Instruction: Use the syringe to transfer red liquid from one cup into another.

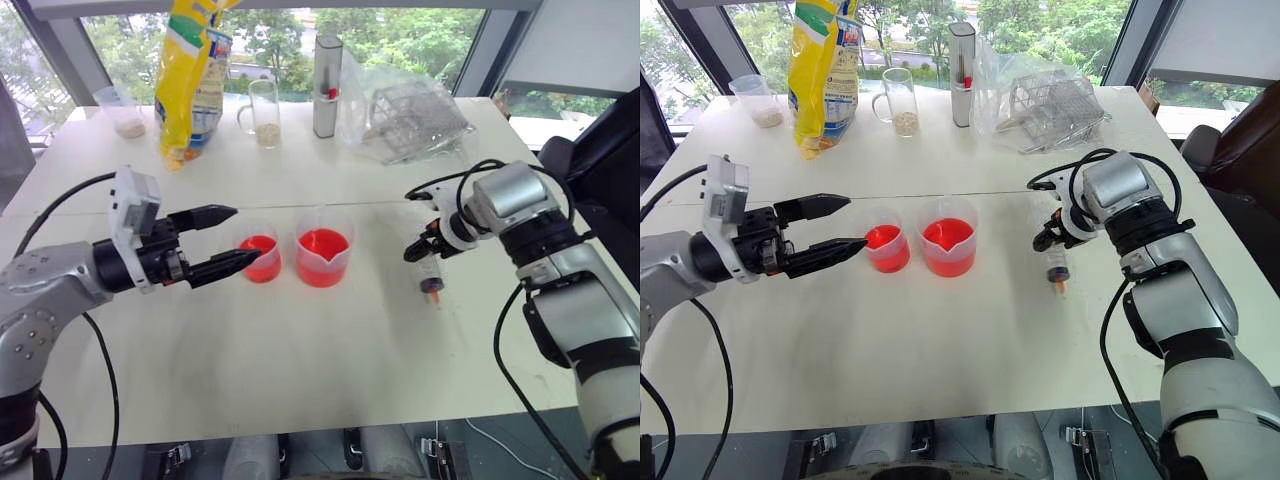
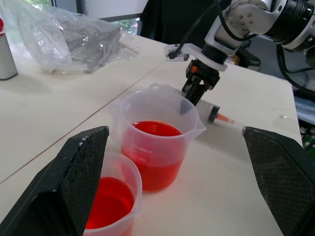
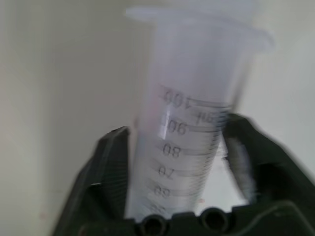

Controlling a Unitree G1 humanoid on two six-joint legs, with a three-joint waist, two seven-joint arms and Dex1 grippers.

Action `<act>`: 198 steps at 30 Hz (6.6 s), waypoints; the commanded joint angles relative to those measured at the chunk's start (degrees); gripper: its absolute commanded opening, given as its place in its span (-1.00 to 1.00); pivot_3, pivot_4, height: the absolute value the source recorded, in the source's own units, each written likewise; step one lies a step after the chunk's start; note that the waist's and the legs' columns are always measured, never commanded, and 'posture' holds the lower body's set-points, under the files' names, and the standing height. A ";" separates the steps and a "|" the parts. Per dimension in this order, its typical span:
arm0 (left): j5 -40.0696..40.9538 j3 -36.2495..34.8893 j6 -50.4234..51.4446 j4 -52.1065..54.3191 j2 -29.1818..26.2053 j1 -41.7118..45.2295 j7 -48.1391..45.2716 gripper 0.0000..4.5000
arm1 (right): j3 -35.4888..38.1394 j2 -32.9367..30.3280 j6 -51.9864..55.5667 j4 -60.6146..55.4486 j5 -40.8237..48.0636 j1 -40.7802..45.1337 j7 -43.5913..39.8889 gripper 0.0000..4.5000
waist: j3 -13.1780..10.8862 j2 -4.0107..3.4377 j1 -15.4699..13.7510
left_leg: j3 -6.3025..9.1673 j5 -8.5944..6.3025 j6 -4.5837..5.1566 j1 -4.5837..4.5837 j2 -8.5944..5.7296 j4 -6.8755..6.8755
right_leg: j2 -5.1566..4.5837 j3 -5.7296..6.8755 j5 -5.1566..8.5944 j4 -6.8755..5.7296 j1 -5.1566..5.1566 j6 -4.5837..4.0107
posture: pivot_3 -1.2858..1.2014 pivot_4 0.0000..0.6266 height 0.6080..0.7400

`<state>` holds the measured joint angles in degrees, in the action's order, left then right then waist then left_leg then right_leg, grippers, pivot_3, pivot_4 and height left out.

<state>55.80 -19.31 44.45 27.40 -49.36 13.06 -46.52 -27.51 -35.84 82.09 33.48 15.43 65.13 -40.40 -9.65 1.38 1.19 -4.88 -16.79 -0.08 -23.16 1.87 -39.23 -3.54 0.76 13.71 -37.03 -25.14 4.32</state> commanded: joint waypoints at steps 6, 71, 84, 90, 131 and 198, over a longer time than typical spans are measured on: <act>0.05 -0.10 -1.18 0.04 0.06 1.88 -0.57 1.00 | 1.28 -0.07 2.36 -6.04 -0.48 -1.94 -1.10 -0.39 | 0.02 0.02 0.05 | 0.01 0.00 0.00 0.01 0.03 0.01 | 0.04 0.00 -0.01 -0.03 -0.01 0.02 | 0.03 -0.52 1.00; -14.32 16.66 -2.95 -22.63 13.72 33.17 -11.91 1.00 | 17.14 20.39 -66.50 -43.01 0.76 -37.57 -0.86 -0.39 | -0.05 -0.08 -0.18 | 0.10 0.03 -0.05 -0.12 -0.02 0.04 | 0.05 0.12 -0.03 -0.09 -0.10 0.07 | 0.03 -0.52 1.00; -14.48 17.19 -2.39 -21.24 13.78 32.24 -12.56 -0.99 | 17.12 20.38 -65.50 -43.01 1.25 -36.93 -0.98 -0.39 | -0.05 -0.08 -0.18 | 0.11 0.04 -0.07 -0.10 -0.02 0.04 | 0.05 0.11 -0.03 -0.14 -0.10 0.07 | 0.03 -0.52 1.00; -14.03 16.19 -2.34 -22.39 14.01 34.73 -12.13 -0.99 | 16.97 20.01 -61.85 -42.81 2.74 -36.62 -2.06 -0.39 | -0.05 -0.08 -0.17 | 0.12 0.05 -0.08 -0.09 -0.02 0.03 | 0.06 0.11 -0.03 -0.16 -0.10 0.06 | 0.03 -0.52 1.00; -15.00 12.74 -4.59 -26.27 12.63 41.07 -11.35 -0.99 | 14.54 19.30 -58.99 -40.59 2.65 -36.85 -3.87 -0.39 | -0.05 -0.08 -0.30 | 0.13 0.05 -0.08 -0.10 -0.02 0.02 | 0.05 0.12 -0.03 -0.15 -0.09 0.07 | 0.03 -0.52 1.00; -6.34 0.61 3.98 -21.93 4.60 33.19 -8.48 0.99 | 20.50 19.98 -56.19 -47.41 5.00 -29.94 0.91 -0.39 | -0.05 -0.08 -0.11 | 0.15 0.05 -0.08 -0.12 0.02 0.02 | 0.04 0.12 -0.03 -0.17 -0.13 0.07 | 0.03 -0.52 1.00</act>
<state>47.43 -14.90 47.66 4.56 -43.11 46.40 -55.30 -8.66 -15.97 25.55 -10.46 18.91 33.57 -40.08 -9.70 1.29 1.08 -4.73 -16.74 -0.16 -23.28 1.89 -39.21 -3.50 0.89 13.69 -37.21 -25.27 4.39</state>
